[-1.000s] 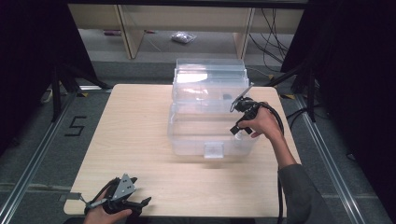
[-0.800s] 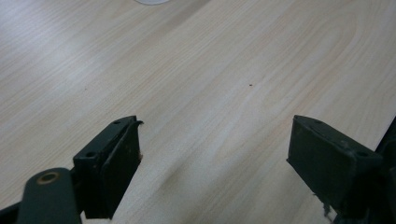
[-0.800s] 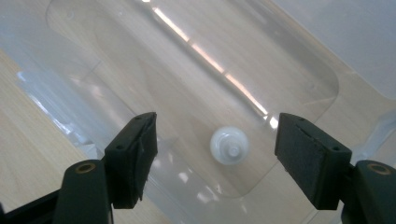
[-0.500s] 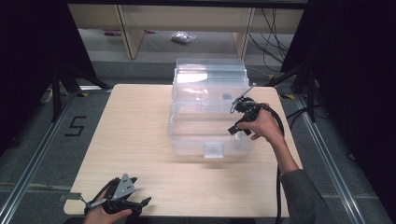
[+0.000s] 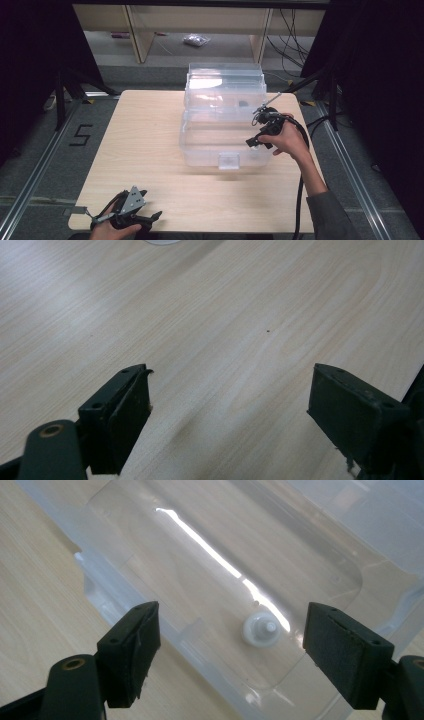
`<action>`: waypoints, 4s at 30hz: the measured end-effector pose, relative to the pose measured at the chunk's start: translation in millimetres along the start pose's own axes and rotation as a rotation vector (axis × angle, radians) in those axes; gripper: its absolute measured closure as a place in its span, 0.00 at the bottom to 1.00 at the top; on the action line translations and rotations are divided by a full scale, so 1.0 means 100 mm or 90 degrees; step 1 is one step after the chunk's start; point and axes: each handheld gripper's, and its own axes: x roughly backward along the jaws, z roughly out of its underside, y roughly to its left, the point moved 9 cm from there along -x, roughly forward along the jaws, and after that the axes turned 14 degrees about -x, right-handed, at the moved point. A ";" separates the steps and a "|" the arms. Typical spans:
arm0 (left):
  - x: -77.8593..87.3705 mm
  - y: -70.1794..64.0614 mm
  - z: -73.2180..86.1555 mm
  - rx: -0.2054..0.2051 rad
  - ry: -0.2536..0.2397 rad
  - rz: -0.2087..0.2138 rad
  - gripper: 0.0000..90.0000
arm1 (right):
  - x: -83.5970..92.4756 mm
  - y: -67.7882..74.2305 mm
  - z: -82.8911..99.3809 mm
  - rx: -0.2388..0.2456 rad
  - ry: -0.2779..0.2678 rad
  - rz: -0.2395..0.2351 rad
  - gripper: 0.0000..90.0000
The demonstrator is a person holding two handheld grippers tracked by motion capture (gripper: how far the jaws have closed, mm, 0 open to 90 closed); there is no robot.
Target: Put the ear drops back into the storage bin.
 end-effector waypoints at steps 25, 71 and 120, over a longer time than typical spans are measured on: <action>-0.01 0.01 0.01 -0.005 0.003 -0.005 0.18 | 0.22 0.09 0.21 -0.008 -0.044 -0.023 0.27; 0.00 0.01 0.00 0.001 -0.003 -0.005 0.17 | 0.20 0.41 0.65 0.041 -0.131 -0.079 0.23; 0.00 0.00 0.00 0.000 0.000 -0.001 0.18 | -0.14 0.46 1.26 -0.008 -0.181 -0.109 0.24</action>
